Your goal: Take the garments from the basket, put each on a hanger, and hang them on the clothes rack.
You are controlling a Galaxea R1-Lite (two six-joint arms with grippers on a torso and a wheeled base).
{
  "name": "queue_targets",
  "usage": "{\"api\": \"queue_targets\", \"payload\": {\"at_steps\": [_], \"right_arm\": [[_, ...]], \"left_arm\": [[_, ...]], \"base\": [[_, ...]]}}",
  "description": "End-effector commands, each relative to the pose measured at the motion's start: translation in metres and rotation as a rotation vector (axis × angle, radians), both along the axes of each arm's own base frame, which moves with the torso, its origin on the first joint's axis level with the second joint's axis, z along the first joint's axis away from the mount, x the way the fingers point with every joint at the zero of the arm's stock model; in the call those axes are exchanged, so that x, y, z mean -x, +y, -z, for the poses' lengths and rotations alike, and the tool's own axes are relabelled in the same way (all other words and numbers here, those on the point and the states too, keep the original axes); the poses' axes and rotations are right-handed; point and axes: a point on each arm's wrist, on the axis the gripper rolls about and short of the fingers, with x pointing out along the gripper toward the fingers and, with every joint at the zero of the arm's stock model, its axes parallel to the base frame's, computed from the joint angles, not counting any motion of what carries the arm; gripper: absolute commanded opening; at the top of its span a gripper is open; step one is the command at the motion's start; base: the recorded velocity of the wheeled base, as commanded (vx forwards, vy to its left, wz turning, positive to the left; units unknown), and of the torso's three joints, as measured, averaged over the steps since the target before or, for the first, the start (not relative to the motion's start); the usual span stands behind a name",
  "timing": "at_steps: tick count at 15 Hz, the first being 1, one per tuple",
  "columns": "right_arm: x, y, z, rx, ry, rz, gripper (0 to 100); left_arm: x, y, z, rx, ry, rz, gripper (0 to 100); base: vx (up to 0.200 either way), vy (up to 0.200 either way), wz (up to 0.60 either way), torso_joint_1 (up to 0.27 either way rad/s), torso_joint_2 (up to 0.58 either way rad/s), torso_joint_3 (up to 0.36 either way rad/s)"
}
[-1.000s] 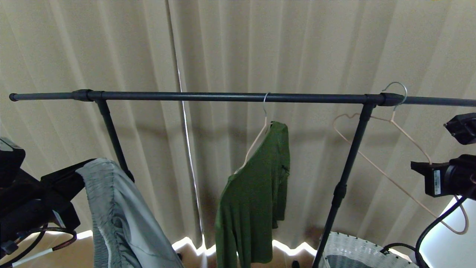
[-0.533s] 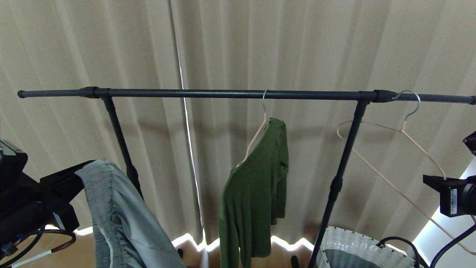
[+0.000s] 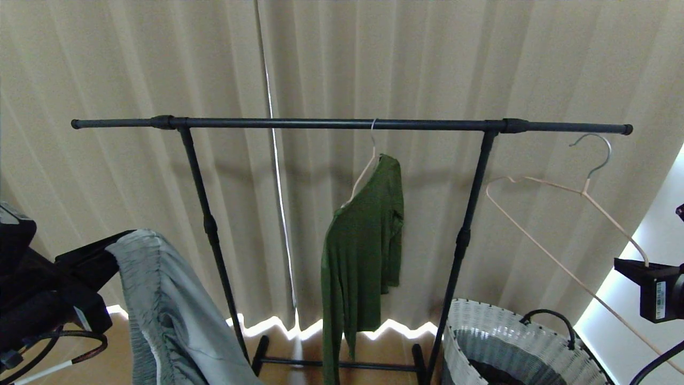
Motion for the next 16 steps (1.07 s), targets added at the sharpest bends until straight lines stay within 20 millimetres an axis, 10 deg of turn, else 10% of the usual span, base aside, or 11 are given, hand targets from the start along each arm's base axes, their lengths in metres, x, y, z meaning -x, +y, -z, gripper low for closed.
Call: {"api": "queue_targets", "payload": {"at_steps": [1,16], "right_arm": [[0.000,0.000,0.000,0.000,0.000,0.000,0],[0.012,0.000,0.002,0.000,-0.017,-0.004,0]], "left_arm": [[0.000,0.000,0.001,0.000,0.004,0.000,0],[0.001,0.000,0.002,0.000,0.005,0.000,0]], "base": [[-0.200,0.000,0.00,0.002,0.00,0.002],[0.000,0.000,0.00,0.000,0.00,0.000]]}}
